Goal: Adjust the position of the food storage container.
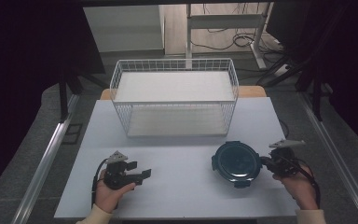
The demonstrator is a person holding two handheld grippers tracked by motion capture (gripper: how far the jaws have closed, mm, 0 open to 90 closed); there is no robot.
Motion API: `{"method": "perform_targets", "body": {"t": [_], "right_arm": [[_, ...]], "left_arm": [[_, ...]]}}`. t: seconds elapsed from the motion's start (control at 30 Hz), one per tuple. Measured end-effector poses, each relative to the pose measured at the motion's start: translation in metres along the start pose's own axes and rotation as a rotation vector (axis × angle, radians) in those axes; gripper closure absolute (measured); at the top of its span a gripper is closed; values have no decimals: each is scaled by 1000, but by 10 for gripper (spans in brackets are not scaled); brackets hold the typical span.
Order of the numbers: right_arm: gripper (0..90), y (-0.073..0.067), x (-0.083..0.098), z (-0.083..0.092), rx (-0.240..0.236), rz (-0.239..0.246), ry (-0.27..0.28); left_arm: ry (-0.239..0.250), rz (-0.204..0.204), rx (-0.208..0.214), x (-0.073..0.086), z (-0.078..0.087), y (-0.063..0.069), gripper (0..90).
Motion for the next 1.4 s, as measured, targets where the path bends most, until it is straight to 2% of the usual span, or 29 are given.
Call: {"method": "perform_targets", "body": {"t": [0.2, 0.6, 0.77, 1.17, 1.4], "right_arm": [[897, -12, -1, 0, -29, 23, -2], [897, -28, -7, -4, -43, 57, 2], [897, -31, -8, -5, -49, 48, 8], [897, -39, -11, -7, -50, 59, 8], [897, -41, -12, -8, -51, 47, 12]], "left_arm": [[-7, -1, -3, 1, -1, 0, 251], [-20, -3, -8, 3, -3, -1, 250], [-27, -6, -11, 4, -5, -1, 249], [-45, -12, -14, 6, -7, -1, 243], [-96, -33, -26, 12, -13, -2, 226]]}}
Point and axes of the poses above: each handheld gripper's, and its own axes: z roughly backward along the jaws, x roughly out of its underside, y roughly to its right, the point moved 8 cm from there along -z, roughly forward along the jaws, and after that the axes turned 5 degrees about z, right-handed, at the moved point
